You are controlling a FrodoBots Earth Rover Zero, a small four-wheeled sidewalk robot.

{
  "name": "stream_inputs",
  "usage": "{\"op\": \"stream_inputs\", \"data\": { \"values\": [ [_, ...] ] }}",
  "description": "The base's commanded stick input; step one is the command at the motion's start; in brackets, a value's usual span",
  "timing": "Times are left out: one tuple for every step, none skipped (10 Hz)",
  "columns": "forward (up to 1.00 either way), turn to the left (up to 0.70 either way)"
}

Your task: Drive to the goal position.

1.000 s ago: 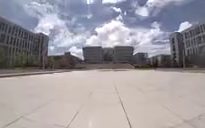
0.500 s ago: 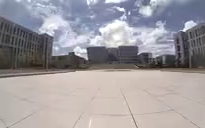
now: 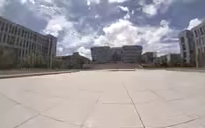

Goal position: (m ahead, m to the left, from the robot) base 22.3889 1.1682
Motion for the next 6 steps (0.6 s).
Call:
{"op": "stream_inputs", "data": {
  "values": [
    [0.70, -0.30],
    [0.70, -0.29],
    [0.70, -0.12],
    [0.70, 0.04],
    [0.70, 0.06],
    [0.70, 0.08]
  ]
}}
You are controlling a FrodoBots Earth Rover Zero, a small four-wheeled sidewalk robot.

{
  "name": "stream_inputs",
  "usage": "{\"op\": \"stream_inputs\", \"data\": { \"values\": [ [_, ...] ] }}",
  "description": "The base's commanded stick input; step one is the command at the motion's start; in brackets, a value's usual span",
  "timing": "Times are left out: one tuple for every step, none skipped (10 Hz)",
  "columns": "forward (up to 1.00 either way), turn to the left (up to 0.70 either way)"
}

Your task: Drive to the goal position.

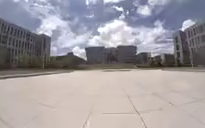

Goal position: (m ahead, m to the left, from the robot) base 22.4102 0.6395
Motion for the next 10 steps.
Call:
{"op": "stream_inputs", "data": {
  "values": [
    [0.70, 0.10],
    [0.70, 0.09],
    [0.70, 0.11],
    [0.70, -0.06],
    [0.70, -0.32],
    [0.70, -0.21],
    [0.70, 0.00],
    [0.70, 0.00],
    [0.70, 0.00],
    [0.70, 0.00]
  ]
}}
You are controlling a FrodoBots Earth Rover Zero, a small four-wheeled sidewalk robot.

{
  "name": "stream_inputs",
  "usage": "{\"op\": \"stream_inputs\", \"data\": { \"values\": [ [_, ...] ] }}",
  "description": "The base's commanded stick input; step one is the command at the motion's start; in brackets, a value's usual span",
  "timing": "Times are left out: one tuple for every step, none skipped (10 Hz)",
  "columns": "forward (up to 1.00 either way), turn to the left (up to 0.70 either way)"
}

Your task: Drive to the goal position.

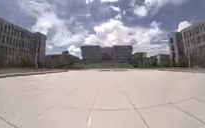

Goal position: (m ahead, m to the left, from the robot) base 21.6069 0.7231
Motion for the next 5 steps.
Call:
{"op": "stream_inputs", "data": {
  "values": [
    [0.70, 0.00],
    [0.70, 0.00],
    [0.70, 0.00],
    [0.70, 0.00],
    [0.70, 0.00]
  ]
}}
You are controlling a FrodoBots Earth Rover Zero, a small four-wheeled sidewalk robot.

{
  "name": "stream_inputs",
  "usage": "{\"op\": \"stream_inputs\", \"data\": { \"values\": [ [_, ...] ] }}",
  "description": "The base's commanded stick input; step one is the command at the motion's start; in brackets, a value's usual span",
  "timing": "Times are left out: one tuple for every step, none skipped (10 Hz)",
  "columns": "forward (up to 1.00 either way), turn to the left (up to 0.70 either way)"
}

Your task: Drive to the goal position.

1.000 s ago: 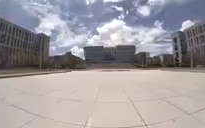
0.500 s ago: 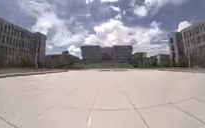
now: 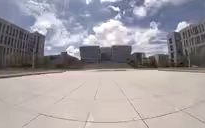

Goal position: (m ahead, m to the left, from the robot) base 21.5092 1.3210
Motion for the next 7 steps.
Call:
{"op": "stream_inputs", "data": {
  "values": [
    [0.70, 0.00],
    [0.70, 0.00],
    [0.70, 0.00],
    [0.70, -0.28],
    [0.70, -0.32],
    [0.70, 0.10],
    [0.70, 0.04]
  ]
}}
